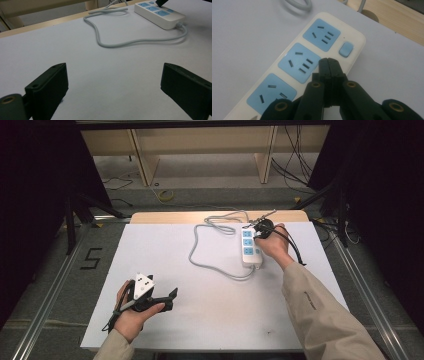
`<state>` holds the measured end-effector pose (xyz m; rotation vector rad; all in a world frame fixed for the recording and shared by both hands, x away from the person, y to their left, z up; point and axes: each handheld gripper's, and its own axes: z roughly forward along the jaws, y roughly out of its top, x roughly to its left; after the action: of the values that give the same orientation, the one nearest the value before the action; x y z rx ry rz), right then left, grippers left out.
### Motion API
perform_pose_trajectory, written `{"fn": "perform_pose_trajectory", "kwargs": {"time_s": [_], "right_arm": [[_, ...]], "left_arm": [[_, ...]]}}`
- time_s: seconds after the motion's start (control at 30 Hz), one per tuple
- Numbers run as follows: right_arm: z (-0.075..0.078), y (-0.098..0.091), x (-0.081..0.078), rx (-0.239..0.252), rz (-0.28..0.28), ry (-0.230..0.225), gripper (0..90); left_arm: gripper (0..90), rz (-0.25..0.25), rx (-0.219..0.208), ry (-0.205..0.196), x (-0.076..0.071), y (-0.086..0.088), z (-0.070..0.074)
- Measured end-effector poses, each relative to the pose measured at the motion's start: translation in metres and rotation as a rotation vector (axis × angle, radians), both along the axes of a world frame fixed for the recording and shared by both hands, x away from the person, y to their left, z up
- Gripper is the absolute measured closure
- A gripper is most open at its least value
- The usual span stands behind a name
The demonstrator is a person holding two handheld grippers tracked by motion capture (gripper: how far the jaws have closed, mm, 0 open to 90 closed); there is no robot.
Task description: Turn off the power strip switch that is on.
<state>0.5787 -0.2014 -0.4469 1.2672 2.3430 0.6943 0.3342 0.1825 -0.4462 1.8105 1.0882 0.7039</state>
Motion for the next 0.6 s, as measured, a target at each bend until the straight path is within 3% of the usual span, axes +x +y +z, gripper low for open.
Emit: {"fn": "perform_pose_trajectory", "kwargs": {"time_s": [0.6], "right_arm": [[0.0030,-0.0057,-0.0003,0.010,-0.011,-0.011,90.0]], "left_arm": [[7.1,0.001,-0.001,0.003,0.0004,0.0002,-0.0005]]}}
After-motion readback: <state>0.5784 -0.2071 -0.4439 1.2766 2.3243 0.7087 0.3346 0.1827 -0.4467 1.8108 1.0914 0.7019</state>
